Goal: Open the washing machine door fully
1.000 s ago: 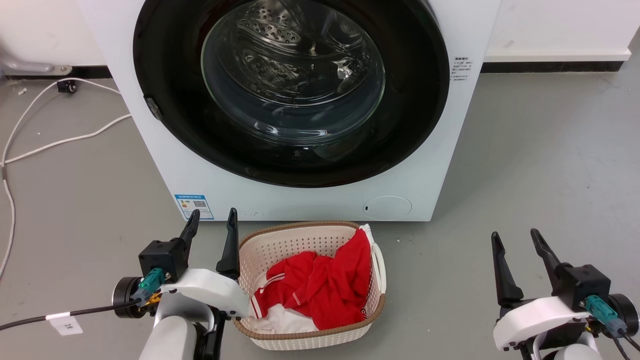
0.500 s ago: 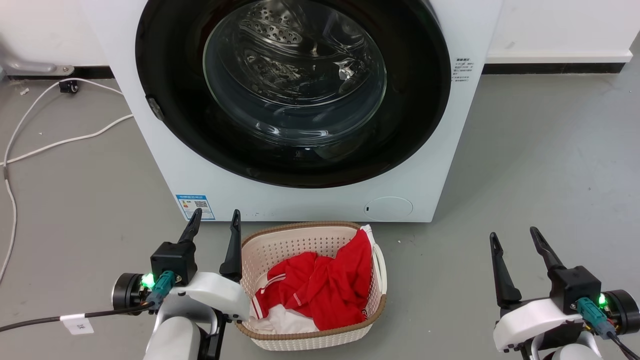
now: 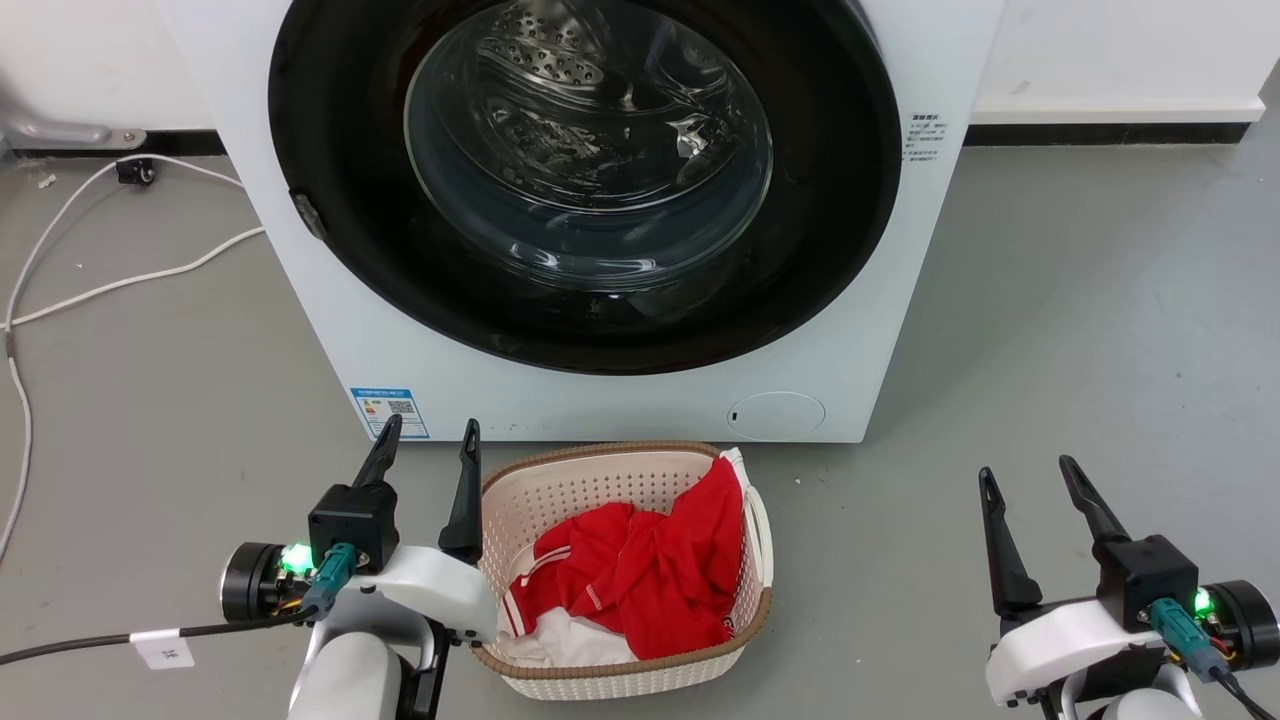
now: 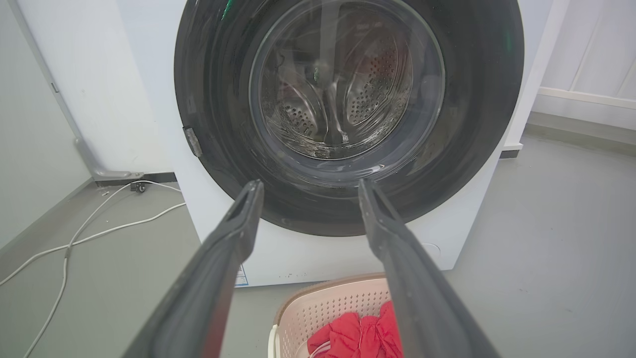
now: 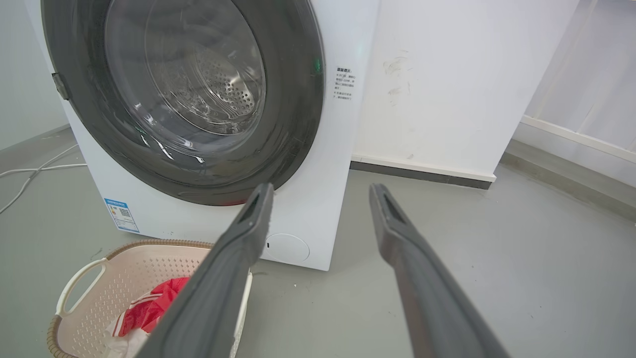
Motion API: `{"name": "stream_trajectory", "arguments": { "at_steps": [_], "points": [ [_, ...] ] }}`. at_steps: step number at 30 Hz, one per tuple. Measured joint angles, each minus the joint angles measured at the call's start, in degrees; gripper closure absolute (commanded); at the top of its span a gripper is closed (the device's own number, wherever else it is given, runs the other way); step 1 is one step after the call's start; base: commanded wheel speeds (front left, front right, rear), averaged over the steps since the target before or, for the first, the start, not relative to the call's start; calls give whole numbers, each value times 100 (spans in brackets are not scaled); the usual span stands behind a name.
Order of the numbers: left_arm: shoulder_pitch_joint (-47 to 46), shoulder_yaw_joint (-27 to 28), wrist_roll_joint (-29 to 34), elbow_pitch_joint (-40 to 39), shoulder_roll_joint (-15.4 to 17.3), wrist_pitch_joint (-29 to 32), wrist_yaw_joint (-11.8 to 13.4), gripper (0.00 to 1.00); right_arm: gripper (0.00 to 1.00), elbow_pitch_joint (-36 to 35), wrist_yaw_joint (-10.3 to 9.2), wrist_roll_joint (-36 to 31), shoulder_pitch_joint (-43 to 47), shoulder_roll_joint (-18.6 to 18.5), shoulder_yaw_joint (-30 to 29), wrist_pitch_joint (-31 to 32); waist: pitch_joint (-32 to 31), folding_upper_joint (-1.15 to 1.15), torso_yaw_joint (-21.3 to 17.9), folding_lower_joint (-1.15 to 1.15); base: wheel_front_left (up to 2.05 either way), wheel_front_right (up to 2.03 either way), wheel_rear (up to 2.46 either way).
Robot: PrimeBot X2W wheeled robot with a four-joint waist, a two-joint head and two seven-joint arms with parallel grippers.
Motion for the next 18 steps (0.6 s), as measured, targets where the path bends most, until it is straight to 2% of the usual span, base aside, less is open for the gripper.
{"name": "stream_trajectory", "arguments": {
  "at_steps": [18],
  "points": [
    [1, 74, -23, 51, -22, 0, -24, 0, 0, 1, 0, 47, -9, 0, -31, 0, 18, 0, 30, 0, 0, 0, 0]
  ]
}}
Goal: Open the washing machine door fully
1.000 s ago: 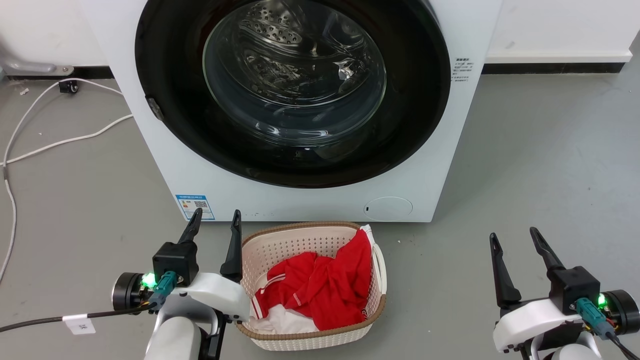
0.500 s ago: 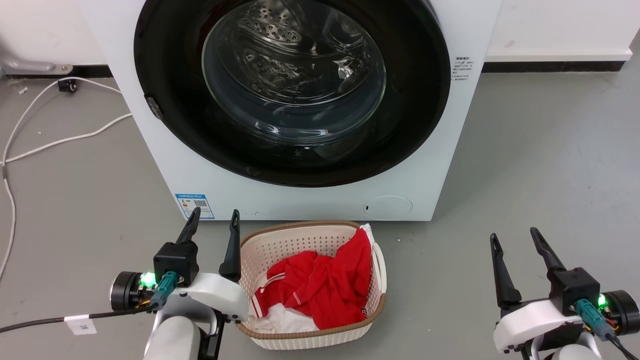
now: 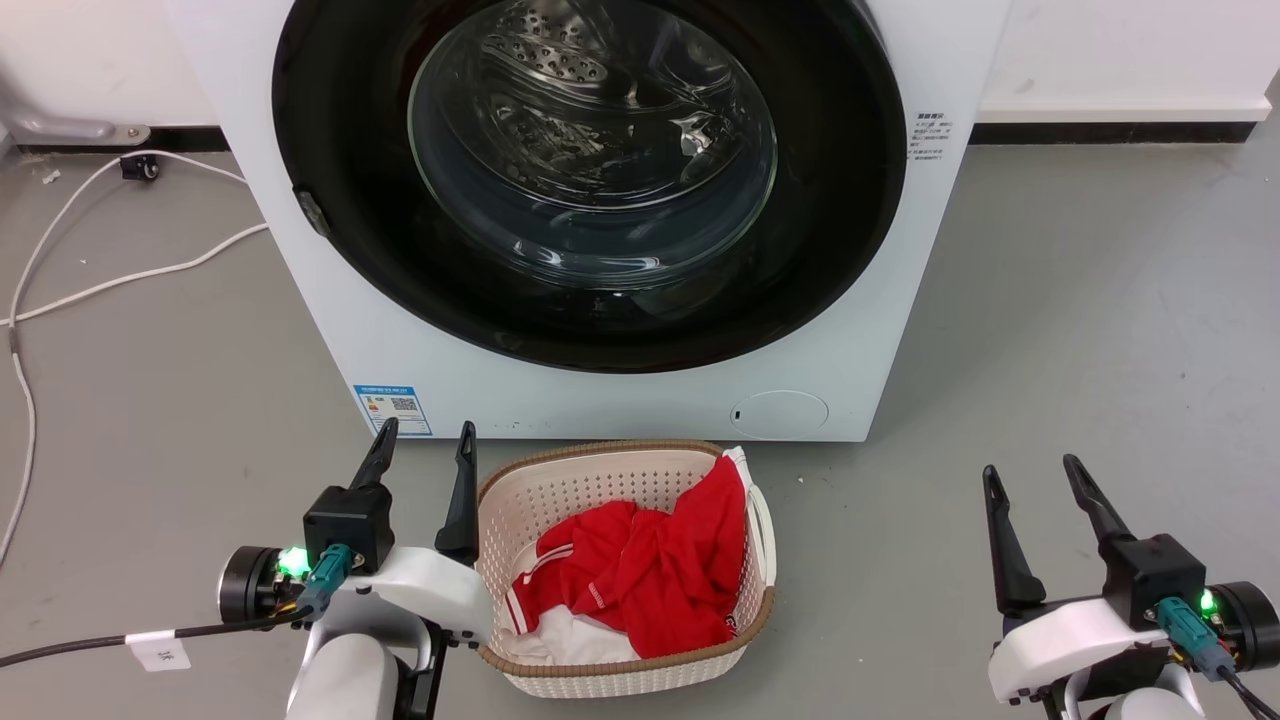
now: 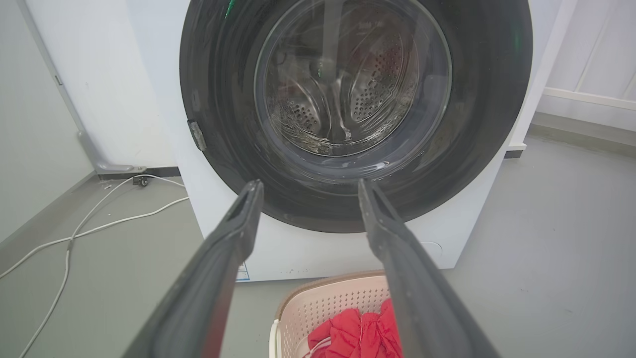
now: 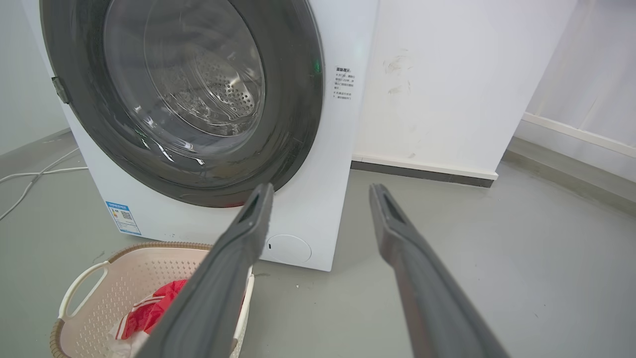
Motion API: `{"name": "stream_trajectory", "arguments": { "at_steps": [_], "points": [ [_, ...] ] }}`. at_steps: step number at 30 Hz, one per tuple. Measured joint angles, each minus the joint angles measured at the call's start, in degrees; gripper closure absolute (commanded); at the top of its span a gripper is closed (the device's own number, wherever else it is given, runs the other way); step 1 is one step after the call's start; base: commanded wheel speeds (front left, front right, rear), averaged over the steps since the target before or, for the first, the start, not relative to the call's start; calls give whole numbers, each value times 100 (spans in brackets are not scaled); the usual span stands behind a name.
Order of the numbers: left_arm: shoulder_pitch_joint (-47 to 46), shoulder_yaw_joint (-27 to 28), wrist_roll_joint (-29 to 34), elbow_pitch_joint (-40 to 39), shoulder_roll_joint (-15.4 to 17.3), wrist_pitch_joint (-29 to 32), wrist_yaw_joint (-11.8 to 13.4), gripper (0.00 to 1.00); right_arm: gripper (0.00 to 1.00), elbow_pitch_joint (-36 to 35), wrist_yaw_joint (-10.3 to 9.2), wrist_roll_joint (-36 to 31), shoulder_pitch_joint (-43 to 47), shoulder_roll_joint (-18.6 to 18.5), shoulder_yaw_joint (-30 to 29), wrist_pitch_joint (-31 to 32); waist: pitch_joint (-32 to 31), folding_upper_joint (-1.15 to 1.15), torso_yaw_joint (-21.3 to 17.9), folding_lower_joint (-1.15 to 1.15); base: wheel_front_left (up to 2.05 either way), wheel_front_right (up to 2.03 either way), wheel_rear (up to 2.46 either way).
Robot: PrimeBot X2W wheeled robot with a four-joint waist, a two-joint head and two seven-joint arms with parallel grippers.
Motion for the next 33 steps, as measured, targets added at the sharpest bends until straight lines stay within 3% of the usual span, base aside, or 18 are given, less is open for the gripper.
{"name": "stream_trajectory", "arguments": {
  "at_steps": [1, 2, 3, 8, 12, 14, 21, 22, 23, 24, 29, 33],
  "points": [
    [0, 4, 0, 0, -1, 0, -2, 0, 24, 8, 0, 76, -3, 0, 1, 0, -1, 0, 1, 0, 0, 0, 0],
    [0, 7, 0, 1, -1, 0, -3, 0, 56, 16, 0, 90, -3, 0, 3, 0, -3, 0, 2, 0, 0, 0, 0],
    [0, 9, 1, 3, -1, 0, -4, 0, 100, 19, 0, 125, -3, 0, 15, 0, -5, 0, 4, 0, 0, 0, 0],
    [1, 20, 1, 2, -5, 0, -18, 0, 100, -2, 0, 253, -5, 0, 18, 0, -2, 0, 3, 0, 0, 0, 0],
    [1, 26, 8, -1, -10, 0, 4, 0, 100, -89, 0, 838, -19, 1, 3, -1, 7, 0, -1, 0, 0, 0, 0],
    [1, 32, 8, -2, -12, 0, 4, 0, 100, -121, 0, 1651, -34, 2, -43, -1, 11, 0, -3, 0, 0, 0, 0],
    [1, 52, 7, -4, -21, 0, 5, 0, 100, -57, -1, 6351, -159, 7, -91, 43, 31, 0, -26, 0, 0, 0, 0],
    [1, 52, 7, -4, -21, 0, 5, 0, 100, -57, -1, 6351, -159, 7, -91, 43, 31, 0, -26, 0, 0, 0, 0],
    [1, 55, -1, -4, -22, 0, 4, 0, 100, -99, -1, 7549, -197, 8, -201, 109, 52, 0, -29, 0, 0, 0, 0],
    [1, 55, -2, -3, -22, 0, 3, 0, 100, -133, -2, 8009, -214, 8, -271, 143, 64, 0, -30, 0, 0, 0, 0],
    [-13, 71, -19, -37, -27, 0, -1, 0, 100, -296, -2, 9649, -401, 10, -727, 469, 166, 0, -38, 0, 0, 0, 0],
    [-90, 108, -60, -111, -33, -1, 9, 0, 100, -49, -2, 10387, -765, -103, -1132, 834, 308, 0, -61, 0, 0, 0, 0]
  ]
}}
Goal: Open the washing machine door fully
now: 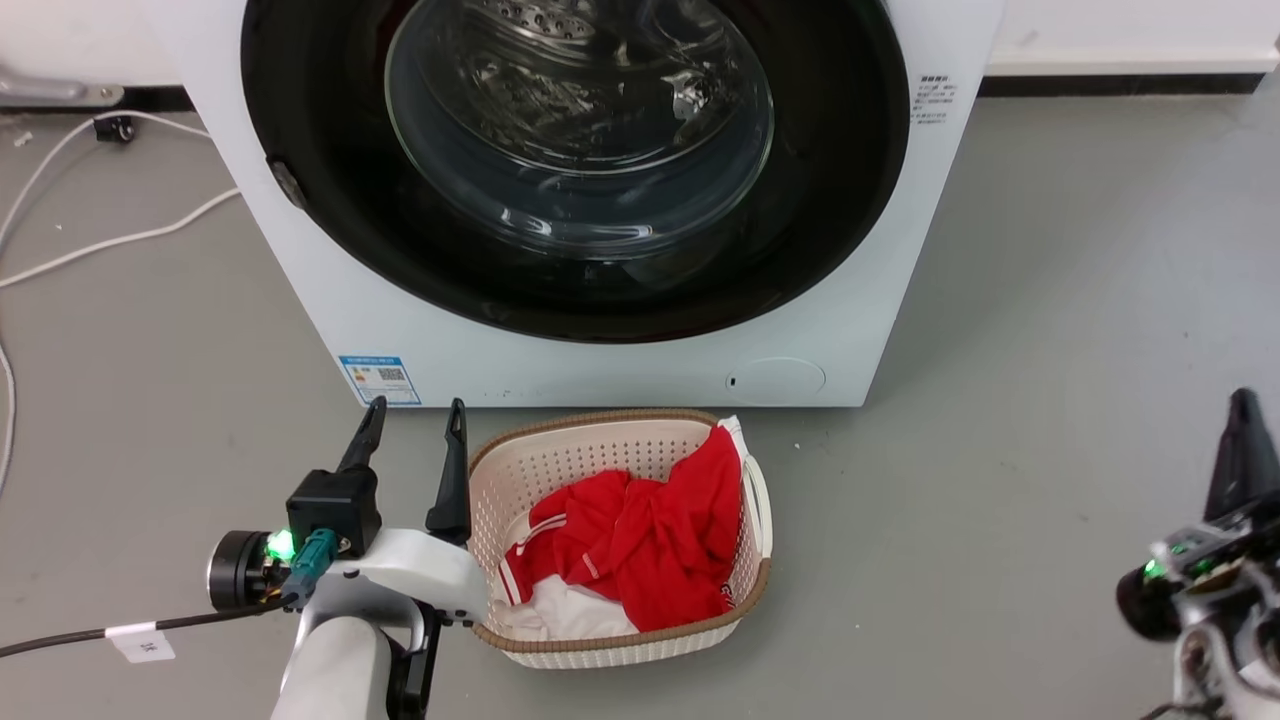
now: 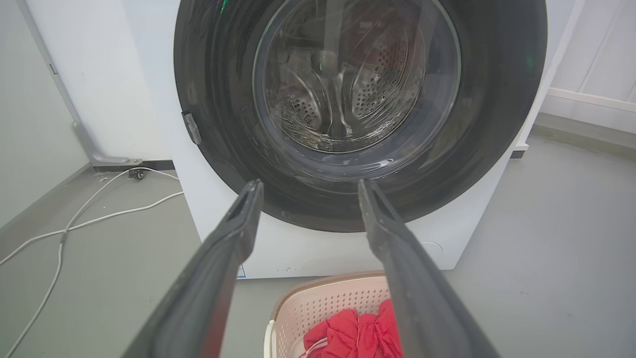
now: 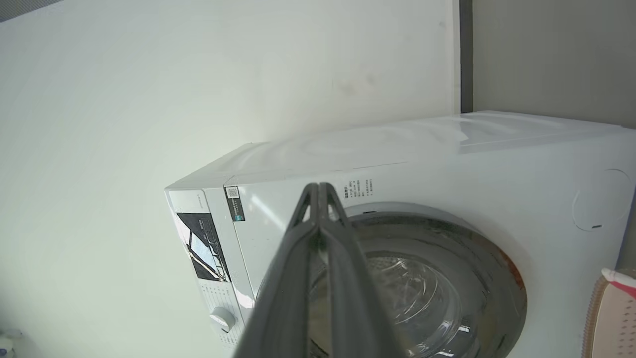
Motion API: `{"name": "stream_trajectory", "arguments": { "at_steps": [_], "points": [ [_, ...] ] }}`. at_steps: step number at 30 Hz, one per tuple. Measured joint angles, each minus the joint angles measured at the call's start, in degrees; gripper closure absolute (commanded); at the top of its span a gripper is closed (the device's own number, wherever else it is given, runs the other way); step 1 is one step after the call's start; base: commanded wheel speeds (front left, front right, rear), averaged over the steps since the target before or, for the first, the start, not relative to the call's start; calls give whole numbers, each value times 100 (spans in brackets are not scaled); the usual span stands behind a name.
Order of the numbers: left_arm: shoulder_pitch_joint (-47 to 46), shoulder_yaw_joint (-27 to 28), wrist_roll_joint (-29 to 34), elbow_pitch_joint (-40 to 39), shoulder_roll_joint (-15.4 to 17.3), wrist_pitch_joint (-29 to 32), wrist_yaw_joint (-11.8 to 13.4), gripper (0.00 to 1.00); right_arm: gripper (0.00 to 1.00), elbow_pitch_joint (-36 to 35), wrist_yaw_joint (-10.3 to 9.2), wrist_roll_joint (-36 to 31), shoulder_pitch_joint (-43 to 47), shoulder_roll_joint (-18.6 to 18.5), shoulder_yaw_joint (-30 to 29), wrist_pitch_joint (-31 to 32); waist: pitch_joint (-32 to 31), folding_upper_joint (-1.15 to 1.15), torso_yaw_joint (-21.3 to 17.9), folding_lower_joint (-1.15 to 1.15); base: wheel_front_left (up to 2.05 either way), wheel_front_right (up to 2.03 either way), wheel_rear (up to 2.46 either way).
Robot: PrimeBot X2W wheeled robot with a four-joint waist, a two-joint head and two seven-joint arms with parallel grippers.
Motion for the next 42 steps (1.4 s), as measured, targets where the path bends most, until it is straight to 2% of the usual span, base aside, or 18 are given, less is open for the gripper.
{"name": "stream_trajectory", "arguments": {
  "at_steps": [6, 12, 18, 25, 33, 42],
  "points": [
    [-115, 75, -18, -80, -5, 0, 4, 0, 100, 732, 0, 488, -863, -495, -201, 412, 287, 0, -25, 0, 0, 0, 0],
    [-266, 65, -57, -200, -15, 0, 16, 0, 100, 1626, 0, 658, -1861, -1151, -51, 867, 652, 0, 15, 0, 0, 0, 0],
    [-441, 34, -108, -356, -21, 0, 16, 0, 100, 2428, 0, 702, -2960, -1830, 320, 1381, 1056, 0, 125, 0, 0, 0, 0],
    [-603, -14, -160, -557, -23, 0, 24, 0, 100, 3096, 0, 648, -4141, -2384, 1072, 2268, 1518, 0, 260, 0, 0, 0, 0],
    [-731, -101, -230, -724, -27, 0, 81, 0, 100, 3576, 0, 338, -5338, -2533, 2013, 3067, 1939, 0, 372, 0, 0, 0, 0],
    [-856, -133, -250, -821, -29, 0, 123, 0, 100, 3897, 0, 63, -6264, -2291, 2641, 3363, 2239, 0, 488, 0, 0, 0, 0]
  ]
}}
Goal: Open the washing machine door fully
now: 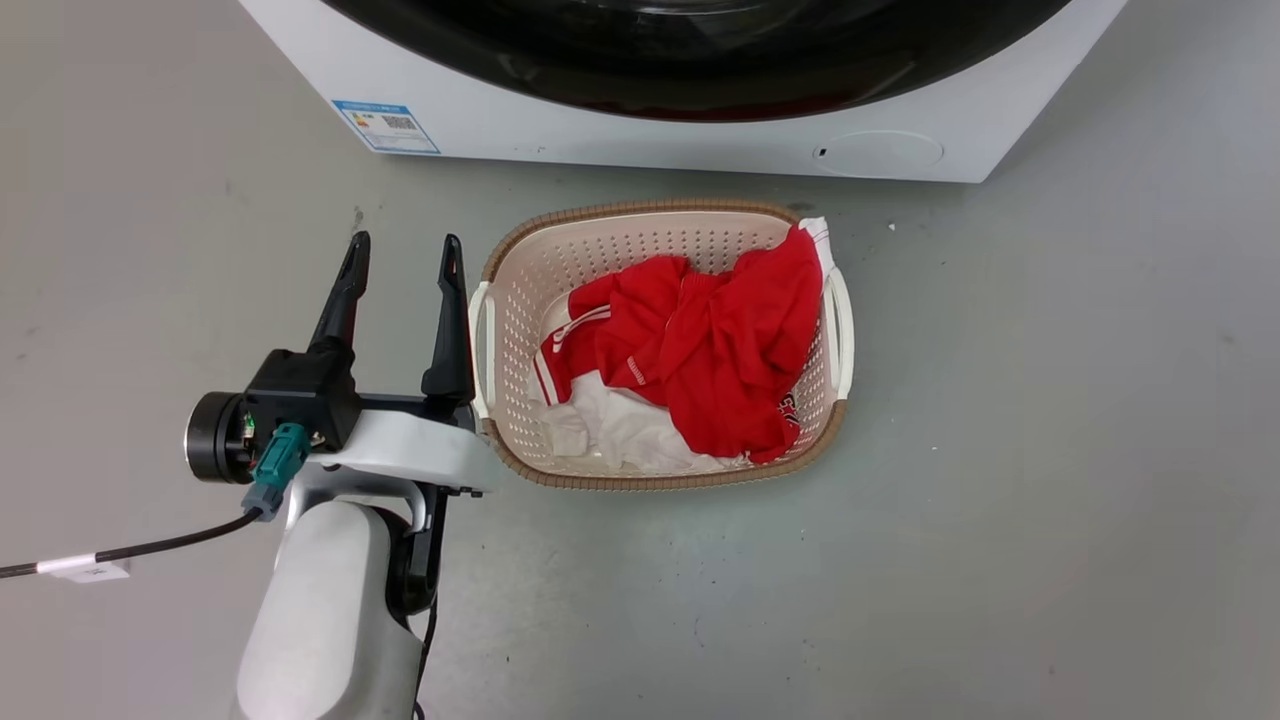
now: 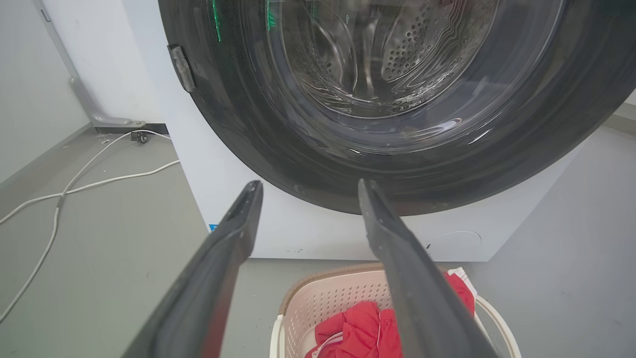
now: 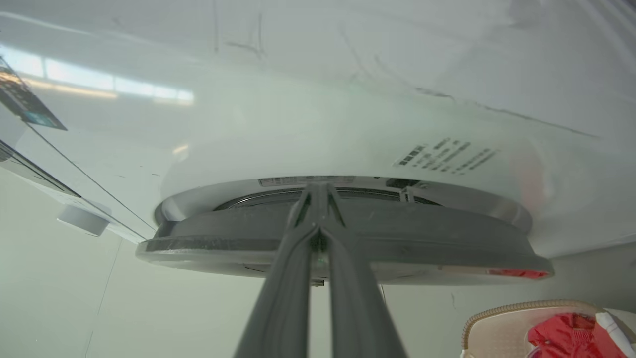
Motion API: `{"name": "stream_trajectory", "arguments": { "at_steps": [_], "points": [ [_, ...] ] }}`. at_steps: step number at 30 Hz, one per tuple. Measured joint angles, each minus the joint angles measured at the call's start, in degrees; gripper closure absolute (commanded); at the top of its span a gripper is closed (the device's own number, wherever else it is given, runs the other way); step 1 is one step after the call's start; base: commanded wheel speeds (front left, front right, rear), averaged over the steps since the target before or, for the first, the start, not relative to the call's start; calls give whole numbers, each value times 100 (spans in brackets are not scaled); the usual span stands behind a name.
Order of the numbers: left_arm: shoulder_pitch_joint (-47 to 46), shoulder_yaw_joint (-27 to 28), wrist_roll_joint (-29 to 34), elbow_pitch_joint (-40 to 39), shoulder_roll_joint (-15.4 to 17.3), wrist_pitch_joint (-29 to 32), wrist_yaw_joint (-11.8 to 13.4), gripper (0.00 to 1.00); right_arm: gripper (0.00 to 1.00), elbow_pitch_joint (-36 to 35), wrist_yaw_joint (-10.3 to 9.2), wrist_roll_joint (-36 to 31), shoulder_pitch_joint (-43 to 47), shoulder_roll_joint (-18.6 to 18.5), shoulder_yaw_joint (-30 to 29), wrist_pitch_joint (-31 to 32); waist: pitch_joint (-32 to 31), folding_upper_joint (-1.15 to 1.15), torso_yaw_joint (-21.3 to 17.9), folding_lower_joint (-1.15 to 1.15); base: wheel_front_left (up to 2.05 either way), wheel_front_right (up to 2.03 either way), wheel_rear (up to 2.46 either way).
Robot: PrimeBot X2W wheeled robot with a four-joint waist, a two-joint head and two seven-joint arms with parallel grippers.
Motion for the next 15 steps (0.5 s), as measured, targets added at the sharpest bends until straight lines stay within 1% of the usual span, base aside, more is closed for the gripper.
{"name": "stream_trajectory", "arguments": {
  "at_steps": [3, 15],
  "points": [
    [-18, -45, -10, -15, 0, 0, 8, 0, 100, 57, 0, -80, -205, 92, 164, 115, 77, 0, 43, 0, 0, 0, 0],
    [-131, -180, -101, -71, 1, 0, 77, 0, 100, 461, 0, -380, -854, 247, 602, 300, 345, 0, 234, 0, 0, 0, 0]
  ]
}}
